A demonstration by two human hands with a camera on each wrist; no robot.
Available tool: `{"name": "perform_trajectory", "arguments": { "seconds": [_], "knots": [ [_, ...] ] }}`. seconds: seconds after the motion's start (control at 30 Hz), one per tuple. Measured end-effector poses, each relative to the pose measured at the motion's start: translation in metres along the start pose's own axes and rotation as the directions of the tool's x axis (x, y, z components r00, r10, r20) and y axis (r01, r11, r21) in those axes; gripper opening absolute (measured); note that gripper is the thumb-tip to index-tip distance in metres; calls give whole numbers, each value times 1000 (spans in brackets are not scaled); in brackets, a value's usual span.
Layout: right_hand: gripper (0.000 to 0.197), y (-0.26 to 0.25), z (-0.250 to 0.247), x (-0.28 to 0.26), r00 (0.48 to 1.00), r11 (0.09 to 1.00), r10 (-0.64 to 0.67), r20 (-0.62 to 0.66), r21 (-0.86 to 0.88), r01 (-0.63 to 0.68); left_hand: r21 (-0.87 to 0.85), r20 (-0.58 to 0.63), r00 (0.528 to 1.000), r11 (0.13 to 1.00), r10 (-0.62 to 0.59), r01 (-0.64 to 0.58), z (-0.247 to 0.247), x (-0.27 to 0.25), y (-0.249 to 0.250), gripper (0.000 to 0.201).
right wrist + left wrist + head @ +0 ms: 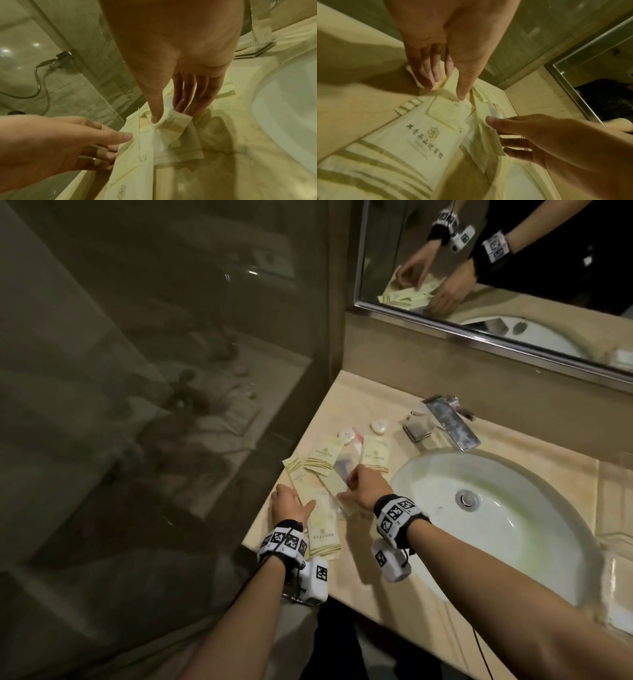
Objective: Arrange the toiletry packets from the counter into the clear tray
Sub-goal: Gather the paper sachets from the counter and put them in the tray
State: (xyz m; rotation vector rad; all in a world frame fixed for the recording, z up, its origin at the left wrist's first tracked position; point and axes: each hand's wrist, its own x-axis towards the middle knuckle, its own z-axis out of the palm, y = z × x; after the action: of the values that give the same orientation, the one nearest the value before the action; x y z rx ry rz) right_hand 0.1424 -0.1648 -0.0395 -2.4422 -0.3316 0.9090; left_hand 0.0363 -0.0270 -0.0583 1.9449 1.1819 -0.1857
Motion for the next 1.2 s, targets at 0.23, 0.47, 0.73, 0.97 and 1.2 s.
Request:
{"name": "perform_trajectory", "arguments": {
  "seconds": [0.23,0.47,0.73,0.97,1.2],
  "knots": [
    [39,-12,4,11,996,994,75,-57,-74,-79,18,-11,994,993,-112,113,9,14,17,91],
    [33,-12,12,13,998,996,57,-36,-69,-60,51,18,990,989,-137,136,2,24,18,73],
    [27,0,-1,15,992,1000,-16,127,21,13,-56,28,993,992,-112,113,-11,18,18,28],
    [32,28,-29,-1,967,986,5,254,163,-48,-172,-35,993,979,-113,106,-21,-7,32,31],
    [29,59,-76,-40,955,963,-74,287,270,-6,-269,-84,995,963,-57,32,-5,-50,62,33]
  ]
}}
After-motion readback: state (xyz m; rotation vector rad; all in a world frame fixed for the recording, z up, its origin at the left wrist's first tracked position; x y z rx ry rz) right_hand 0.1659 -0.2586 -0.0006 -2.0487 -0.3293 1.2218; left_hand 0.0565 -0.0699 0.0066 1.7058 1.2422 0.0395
